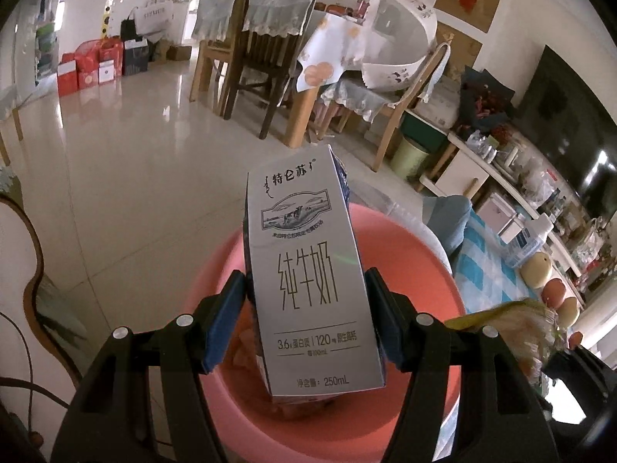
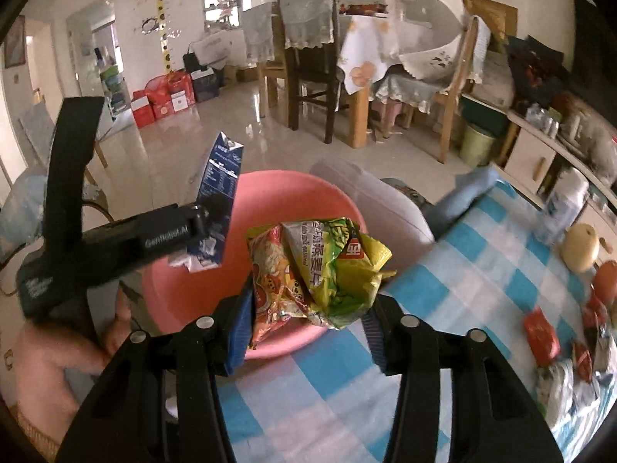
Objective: Collect trash
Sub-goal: 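Open both tools over the pink bucket to drop the items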
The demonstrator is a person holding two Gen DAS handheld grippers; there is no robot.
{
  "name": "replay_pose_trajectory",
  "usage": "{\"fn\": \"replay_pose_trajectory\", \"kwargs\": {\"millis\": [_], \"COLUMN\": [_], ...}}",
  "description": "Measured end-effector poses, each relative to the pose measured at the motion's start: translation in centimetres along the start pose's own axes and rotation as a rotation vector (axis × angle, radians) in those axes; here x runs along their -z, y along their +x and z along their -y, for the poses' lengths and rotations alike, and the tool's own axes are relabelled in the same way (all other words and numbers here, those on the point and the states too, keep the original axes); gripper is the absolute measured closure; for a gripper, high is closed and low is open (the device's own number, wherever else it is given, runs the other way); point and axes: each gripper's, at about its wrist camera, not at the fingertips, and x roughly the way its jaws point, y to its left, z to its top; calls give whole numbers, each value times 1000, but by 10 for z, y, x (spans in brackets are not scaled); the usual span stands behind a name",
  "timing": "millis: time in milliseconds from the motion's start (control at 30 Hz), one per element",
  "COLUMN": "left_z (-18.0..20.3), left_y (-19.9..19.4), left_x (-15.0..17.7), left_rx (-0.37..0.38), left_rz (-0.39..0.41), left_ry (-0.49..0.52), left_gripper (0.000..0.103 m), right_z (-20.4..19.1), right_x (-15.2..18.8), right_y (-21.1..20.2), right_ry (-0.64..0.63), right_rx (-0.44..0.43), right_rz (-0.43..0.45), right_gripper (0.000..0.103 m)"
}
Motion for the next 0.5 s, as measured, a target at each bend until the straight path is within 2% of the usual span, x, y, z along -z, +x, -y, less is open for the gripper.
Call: {"fn": "replay_pose_trajectory", "kwargs": {"millis": [67,100,233,367,500], "left_z": [-2,-1,-1,5,16], "left_y": [3,4,5,-3,-10], "left_x": [0,0,0,-1,0], "left_rx": [-11,-23,-67,-60,-39], "left_rz": [-12,-15,-17,13,41], "left_ry": [11,20,47,75,105], "left_gripper": [39,38,28,23,21], "right_z": [-2,-2,6,17,25], "right_x": [-1,1,14,25,35], "right_y": [12,14,6,-10,-22], "right_ry": [13,23,74,128,167], "right_rx": [19,20,59,84,101], "right_rz": [-12,-11,20,52,69], "right_gripper": [37,35,18,13,13]}}
